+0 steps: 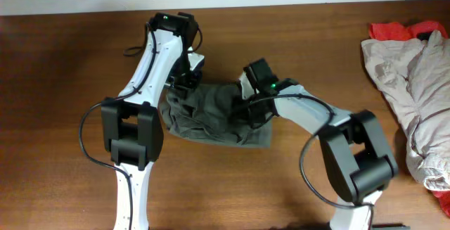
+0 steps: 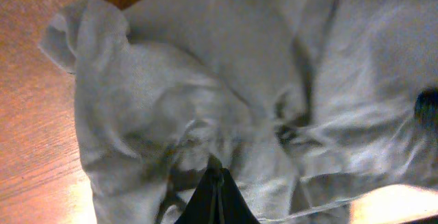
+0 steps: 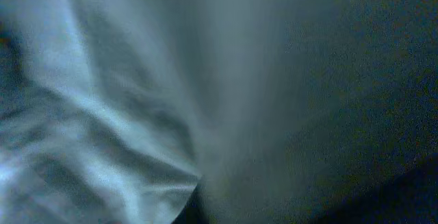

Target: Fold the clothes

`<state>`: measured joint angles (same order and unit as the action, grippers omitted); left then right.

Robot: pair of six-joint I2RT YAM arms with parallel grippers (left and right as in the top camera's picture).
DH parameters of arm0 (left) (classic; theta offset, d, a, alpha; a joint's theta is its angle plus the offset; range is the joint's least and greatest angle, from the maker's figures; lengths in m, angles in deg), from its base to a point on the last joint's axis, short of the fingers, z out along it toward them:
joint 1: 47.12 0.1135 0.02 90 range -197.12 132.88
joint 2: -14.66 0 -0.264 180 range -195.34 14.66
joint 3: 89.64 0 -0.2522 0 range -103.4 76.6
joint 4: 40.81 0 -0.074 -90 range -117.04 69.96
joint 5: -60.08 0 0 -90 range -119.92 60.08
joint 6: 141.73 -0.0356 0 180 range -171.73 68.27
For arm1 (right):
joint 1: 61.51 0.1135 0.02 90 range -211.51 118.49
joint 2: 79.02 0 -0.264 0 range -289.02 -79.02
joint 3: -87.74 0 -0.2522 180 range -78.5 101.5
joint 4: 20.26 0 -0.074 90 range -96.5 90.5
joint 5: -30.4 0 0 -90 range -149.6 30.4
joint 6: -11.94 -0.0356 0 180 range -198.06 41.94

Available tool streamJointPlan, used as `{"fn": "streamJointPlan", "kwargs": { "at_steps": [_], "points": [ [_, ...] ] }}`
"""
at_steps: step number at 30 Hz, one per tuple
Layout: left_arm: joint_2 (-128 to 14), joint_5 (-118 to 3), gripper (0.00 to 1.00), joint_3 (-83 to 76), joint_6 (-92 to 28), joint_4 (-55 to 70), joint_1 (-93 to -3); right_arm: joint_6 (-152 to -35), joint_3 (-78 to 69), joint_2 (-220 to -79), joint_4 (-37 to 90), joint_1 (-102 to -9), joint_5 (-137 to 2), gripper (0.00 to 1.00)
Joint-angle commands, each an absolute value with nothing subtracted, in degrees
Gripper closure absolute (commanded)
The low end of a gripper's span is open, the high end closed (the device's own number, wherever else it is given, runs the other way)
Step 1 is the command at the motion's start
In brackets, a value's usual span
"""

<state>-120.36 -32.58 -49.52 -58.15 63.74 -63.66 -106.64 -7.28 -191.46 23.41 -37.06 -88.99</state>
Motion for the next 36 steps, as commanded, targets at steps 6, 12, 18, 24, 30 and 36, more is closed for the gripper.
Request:
{"fn": "streamJointPlan", "kwargs": {
  "at_steps": [6, 12, 18, 24, 30, 36],
  "points": [
    [-119.2, -28.6, 1.0, -40.9, -57.6, 62.1, -62.2, -115.8, -7.4, -193.6, 37.5, -43.7, -77.1, 0.96],
    [-119.1, -28.6, 0.99, -40.3, -57.1, 64.0, -60.1, -115.4, -7.4, -193.6, 37.9, -46.7, -77.1, 0.96],
    [-118.0, -30.5, 0.99, -40.9, -55.3, 65.9, -59.1, -112.9, -7.3, -193.6, 37.6, -46.9, -79.7, 0.96],
    [-109.1, -33.5, 0.99, -43.3, -55.9, 61.9, -61.0, -111.3, -7.3, -193.6, 37.5, -46.9, -81.0, 0.96],
    [-103.5, -38.3, 0.99, -43.2, -57.6, 52.3, -63.7, -111.3, -7.3, -193.6, 37.1, -46.9, -83.4, 0.96],
    [-106.3, -42.4, 0.99, -35.6, -57.9, 45.4, -67.0, -111.1, -7.3, -193.6, 36.8, -46.9, -83.6, 0.96]
  ]
}}
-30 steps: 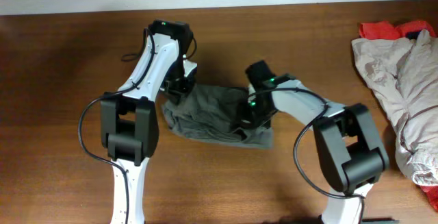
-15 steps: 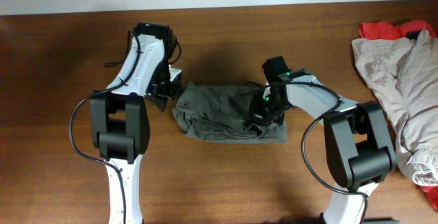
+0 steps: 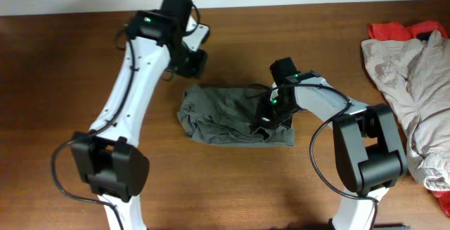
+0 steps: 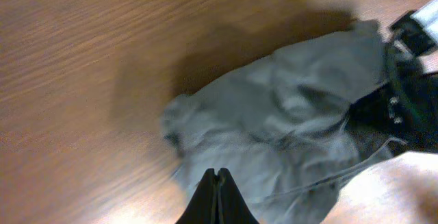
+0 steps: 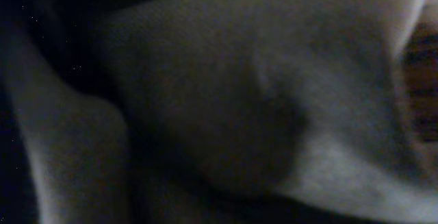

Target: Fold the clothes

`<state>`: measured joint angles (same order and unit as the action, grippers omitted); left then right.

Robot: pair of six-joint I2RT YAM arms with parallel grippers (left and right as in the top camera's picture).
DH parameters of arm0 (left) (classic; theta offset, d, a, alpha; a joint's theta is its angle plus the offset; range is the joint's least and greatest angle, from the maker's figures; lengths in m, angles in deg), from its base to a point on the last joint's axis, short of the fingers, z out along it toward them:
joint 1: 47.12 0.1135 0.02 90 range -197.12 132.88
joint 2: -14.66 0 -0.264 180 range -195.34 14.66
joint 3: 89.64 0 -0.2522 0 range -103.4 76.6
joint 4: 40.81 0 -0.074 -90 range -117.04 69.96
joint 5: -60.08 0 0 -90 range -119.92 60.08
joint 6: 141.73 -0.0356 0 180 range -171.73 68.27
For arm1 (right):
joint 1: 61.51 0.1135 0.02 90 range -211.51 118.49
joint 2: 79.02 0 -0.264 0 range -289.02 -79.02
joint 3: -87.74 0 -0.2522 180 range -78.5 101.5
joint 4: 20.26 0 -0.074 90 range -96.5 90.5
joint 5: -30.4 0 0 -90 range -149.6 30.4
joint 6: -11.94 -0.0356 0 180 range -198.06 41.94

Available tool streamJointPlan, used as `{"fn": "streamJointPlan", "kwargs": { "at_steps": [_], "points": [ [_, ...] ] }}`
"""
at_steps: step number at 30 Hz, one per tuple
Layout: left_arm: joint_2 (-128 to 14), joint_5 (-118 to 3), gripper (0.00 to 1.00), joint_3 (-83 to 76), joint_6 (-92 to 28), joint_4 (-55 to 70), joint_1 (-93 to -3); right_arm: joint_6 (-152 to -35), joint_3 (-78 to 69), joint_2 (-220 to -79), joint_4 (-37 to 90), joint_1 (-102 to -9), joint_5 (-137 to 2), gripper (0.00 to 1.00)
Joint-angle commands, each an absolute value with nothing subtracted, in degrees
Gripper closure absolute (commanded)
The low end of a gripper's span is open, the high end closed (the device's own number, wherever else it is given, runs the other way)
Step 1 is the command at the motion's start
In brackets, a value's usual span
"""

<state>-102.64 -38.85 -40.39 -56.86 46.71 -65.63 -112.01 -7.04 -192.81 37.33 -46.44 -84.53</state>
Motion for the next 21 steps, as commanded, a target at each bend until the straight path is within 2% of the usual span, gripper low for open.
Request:
{"fn": "streamJointPlan", "kwargs": {
  "at_steps": [1, 8, 12, 21],
  "points": [
    [-106.9, -42.4, 1.0, -33.8, -57.9, 44.4, -67.7, -110.8, -7.3, -193.6, 36.6, -46.9, -84.2, 0.96],
    [-108.6, -41.1, 1.0, -19.9, -59.1, 42.3, -70.3, -109.8, -7.3, -193.6, 36.2, -47.0, -85.9, 0.96],
    [-108.6, -35.7, 1.0, -13.9, -56.1, 43.0, -69.3, -110.0, -7.3, -193.6, 36.2, -48.2, -85.2, 0.96],
    [-108.6, -32.7, 1.0, -10.7, -52.8, 43.5, -63.9, -109.6, -7.3, -193.6, 38.2, -54.0, -79.9, 0.96]
  ]
}}
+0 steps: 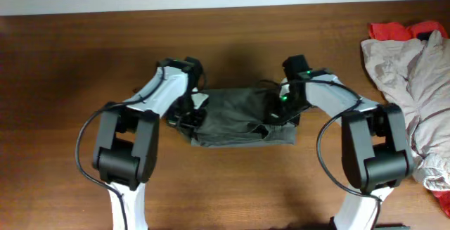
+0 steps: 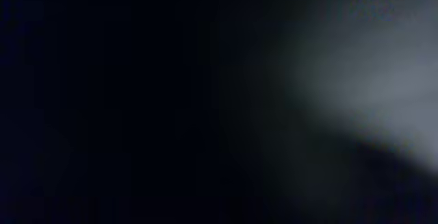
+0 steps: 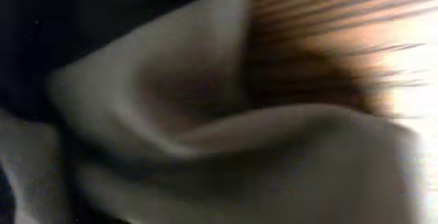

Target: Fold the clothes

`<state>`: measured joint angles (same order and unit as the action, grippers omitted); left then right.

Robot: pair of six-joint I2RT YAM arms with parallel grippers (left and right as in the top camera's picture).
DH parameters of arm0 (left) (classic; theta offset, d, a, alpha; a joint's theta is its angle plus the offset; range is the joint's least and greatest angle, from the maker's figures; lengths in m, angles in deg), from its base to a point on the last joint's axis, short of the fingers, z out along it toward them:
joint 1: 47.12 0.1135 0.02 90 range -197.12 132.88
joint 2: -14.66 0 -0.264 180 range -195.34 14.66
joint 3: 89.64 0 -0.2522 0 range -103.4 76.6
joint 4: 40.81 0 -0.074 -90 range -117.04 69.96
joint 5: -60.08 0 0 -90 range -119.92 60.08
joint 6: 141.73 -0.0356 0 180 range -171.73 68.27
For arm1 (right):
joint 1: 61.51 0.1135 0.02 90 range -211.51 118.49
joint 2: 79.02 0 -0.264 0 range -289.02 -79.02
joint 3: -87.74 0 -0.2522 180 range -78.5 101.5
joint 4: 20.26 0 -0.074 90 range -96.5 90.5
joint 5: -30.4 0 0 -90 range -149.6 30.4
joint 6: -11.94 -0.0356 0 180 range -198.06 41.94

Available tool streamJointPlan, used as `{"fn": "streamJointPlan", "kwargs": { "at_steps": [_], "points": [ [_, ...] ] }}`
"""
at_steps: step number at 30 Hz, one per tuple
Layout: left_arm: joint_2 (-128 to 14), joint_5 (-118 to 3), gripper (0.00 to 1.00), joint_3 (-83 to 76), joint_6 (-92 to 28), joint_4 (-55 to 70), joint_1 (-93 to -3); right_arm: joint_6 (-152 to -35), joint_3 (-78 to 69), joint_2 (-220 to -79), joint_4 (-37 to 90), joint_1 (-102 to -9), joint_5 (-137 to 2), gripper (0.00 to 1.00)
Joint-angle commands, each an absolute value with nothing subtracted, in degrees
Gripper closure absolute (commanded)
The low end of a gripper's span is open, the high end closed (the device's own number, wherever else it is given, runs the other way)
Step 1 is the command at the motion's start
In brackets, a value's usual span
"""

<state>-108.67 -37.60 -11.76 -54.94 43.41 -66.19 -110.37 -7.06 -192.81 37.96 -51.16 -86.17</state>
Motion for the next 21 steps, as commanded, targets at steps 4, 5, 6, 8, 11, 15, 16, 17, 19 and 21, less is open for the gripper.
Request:
{"fn": "streamJointPlan", "kwargs": {
  "at_steps": [4, 5, 6, 8, 11, 15, 16, 17, 19, 21],
  "points": [
    [-108.5, -32.7, 1.0, -10.8, -52.8, 43.1, -63.7, -107.1, -7.3, -193.5, 39.2, -55.2, -80.6, 0.96],
    [-108.5, -32.7, 1.0, -11.0, -52.8, 43.3, -63.7, -105.7, -7.3, -193.3, 39.2, -55.3, -81.7, 0.96],
    [-108.5, -32.7, 1.0, -11.5, -52.8, 43.6, -63.7, -104.1, -7.3, -192.9, 39.1, -55.3, -82.8, 0.96],
    [-108.2, -32.7, 1.0, -13.0, -52.8, 44.9, -63.7, -102.3, -7.3, -191.6, 39.2, -55.3, -83.5, 0.96],
    [-106.7, -32.7, 0.99, -16.7, -52.8, 48.5, -63.7, -100.9, -7.2, -187.9, 39.1, -55.3, -83.2, 0.96],
    [-101.7, -32.7, 0.94, -23.5, -52.8, 53.2, -63.7, -101.0, -7.2, -178.8, 39.2, -56.6, -81.8, 0.9],
    [-100.4, -32.7, 0.91, -24.5, -52.8, 53.5, -63.7, -100.9, -7.2, -176.9, 39.4, -57.0, -81.3, 0.87],
    [-98.9, -32.7, 0.87, -25.5, -52.8, 53.6, -63.7, -100.8, -7.2, -174.8, 39.5, -57.4, -81.1, 0.84],
    [-96.7, -32.7, 0.76, -26.7, -52.8, 52.8, -63.7, -100.7, -7.2, -171.2, 40.1, -58.0, -80.6, 0.79],
    [-94.8, -32.7, 0.58, -27.4, -52.9, 50.1, -63.7, -100.5, -7.2, -167.5, 40.9, -58.2, -79.9, 0.71]
  ]
}}
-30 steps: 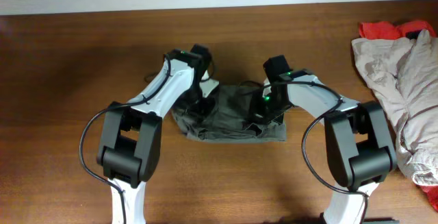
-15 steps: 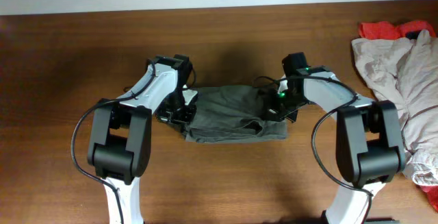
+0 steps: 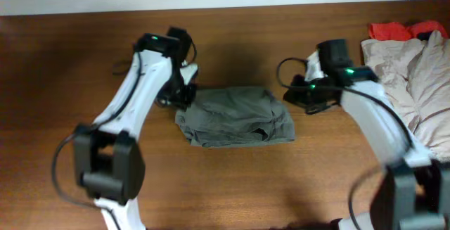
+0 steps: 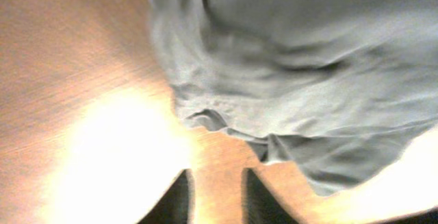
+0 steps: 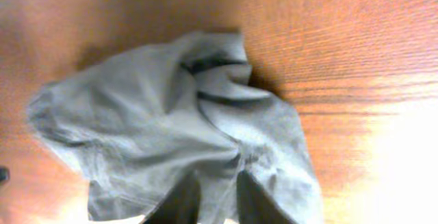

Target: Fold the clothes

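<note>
A grey-green garment lies as a compact, wrinkled rectangle in the middle of the wooden table. My left gripper hovers at its left end. In the left wrist view the gripper is open over bare wood, with the garment just ahead of it. My right gripper hangs off the garment's right end. The right wrist view shows this gripper open and empty above the garment.
A heap of beige clothing with a red piece behind it fills the table's right side. The table's far edge meets a white wall.
Both grippers were pressed against the garment's ends. Now both stand off it and open, the left up and to the left, the right further to the right. The garment lies a bit flatter.
First both grippers were down on a crumpled garment, the left one shut. Then the left arm was raised at the back, shut, with the right still on the cloth. Then both were at its ends. Now they are off it and open beside a compact fold.
</note>
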`<state>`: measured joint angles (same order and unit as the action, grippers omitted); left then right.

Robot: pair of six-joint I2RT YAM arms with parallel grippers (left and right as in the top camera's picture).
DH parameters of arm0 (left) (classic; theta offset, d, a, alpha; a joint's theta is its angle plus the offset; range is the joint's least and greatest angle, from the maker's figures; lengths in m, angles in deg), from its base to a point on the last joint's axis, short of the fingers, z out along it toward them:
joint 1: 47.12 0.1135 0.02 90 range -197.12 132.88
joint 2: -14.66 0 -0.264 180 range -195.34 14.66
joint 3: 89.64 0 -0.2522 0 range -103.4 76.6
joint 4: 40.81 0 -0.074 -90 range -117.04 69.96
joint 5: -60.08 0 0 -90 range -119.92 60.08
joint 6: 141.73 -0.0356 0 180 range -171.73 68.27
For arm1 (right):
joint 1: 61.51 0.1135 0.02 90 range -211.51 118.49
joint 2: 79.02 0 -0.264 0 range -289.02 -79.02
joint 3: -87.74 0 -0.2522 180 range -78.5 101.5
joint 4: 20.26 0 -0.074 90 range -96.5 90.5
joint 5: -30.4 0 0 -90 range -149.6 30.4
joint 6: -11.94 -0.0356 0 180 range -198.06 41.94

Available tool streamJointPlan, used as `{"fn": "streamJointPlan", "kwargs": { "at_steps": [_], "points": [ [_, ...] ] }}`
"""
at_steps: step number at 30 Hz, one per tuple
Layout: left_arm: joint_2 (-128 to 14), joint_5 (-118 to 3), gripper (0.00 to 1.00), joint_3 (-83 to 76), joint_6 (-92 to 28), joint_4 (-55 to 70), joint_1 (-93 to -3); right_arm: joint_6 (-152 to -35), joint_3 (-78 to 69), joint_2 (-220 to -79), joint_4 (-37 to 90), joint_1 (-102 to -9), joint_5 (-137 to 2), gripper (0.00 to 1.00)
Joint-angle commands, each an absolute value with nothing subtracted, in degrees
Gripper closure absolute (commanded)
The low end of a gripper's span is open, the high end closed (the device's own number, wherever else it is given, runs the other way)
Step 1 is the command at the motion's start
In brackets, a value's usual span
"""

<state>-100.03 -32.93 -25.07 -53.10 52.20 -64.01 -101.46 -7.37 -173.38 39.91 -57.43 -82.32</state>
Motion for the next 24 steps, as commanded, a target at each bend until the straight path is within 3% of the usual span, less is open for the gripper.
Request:
{"fn": "streamJointPlan", "kwargs": {
  "at_steps": [1, 5, 7, 10, 13, 15, 24],
  "points": [
    [-94.2, -32.8, 0.52, -27.4, -53.4, 48.2, -63.7, -99.6, -7.2, -166.1, 41.0, -58.2, -79.9, 0.66],
    [-94.5, -42.2, 0.44, -27.4, -66.2, 40.0, -63.7, -98.8, -7.2, -161.3, 42.7, -58.2, -79.9, 0.49],
    [-95.9, -46.1, 0.43, -27.4, -71.8, 37.3, -63.7, -97.8, -7.2, -159.9, 44.1, -58.2, -80.1, 0.48],
    [-98.5, -47.3, 0.44, -27.4, -77.4, 37.8, -64.0, -94.1, -7.2, -158.8, 47.4, -58.2, -82.9, 0.63],
    [-101.0, -44.4, 0.68, -27.4, -79.6, 37.8, -64.5, -93.3, -7.3, -159.1, 50.0, -57.6, -86.3, 0.86],
    [-102.2, -43.4, 0.71, -27.4, -79.7, 35.5, -64.5, -93.8, -7.5, -159.7, 49.5, -55.8, -88.2, 0.95],
    [-103.3, -42.2, 0.72, -27.4, -79.0, 29.2, -64.5, -109.3, -11.6, -168.7, 27.9, -40.2, -85.9, 0.96]
  ]
}}
